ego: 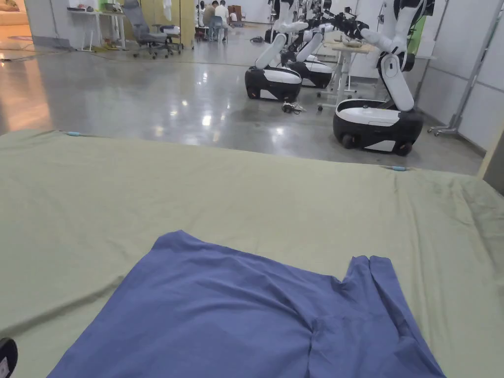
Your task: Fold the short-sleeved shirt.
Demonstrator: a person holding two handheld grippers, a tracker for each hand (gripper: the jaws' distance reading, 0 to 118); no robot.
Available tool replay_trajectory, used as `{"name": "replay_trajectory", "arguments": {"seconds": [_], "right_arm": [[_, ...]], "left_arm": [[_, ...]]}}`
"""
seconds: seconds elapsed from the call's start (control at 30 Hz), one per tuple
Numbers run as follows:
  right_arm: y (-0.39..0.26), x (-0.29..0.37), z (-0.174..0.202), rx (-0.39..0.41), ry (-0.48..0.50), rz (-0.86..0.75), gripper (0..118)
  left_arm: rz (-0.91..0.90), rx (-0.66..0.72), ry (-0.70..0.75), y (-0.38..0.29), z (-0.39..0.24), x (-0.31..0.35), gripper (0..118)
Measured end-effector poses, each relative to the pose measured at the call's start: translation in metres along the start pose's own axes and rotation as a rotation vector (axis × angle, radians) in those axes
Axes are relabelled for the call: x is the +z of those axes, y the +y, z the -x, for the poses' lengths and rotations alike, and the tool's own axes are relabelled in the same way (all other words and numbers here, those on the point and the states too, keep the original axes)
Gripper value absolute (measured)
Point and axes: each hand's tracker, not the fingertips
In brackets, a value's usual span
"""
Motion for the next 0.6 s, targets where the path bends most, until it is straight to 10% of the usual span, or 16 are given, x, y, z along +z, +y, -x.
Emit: {"name": "replay_trajectory", "arguments": {"seconds": [0.17,0.27,0.6], "right_arm": [[-0.009,0.011,0.018,0.022,0.139,0.0,58],[-0.011,0.011,0.037,0.084,0.202,0.037,0],[-0.011,0.004,0.058,0.079,0.305,0.066,0]], "left_arm": [[0.037,-0.037,0.013,-0.006,-0.018,-0.009,11],[0.06,-0.008,-0.027,-0.01,-0.019,-0.014,4],[0.088,0.008,-0.049,-0.011,-0.015,-0.02,4]]}}
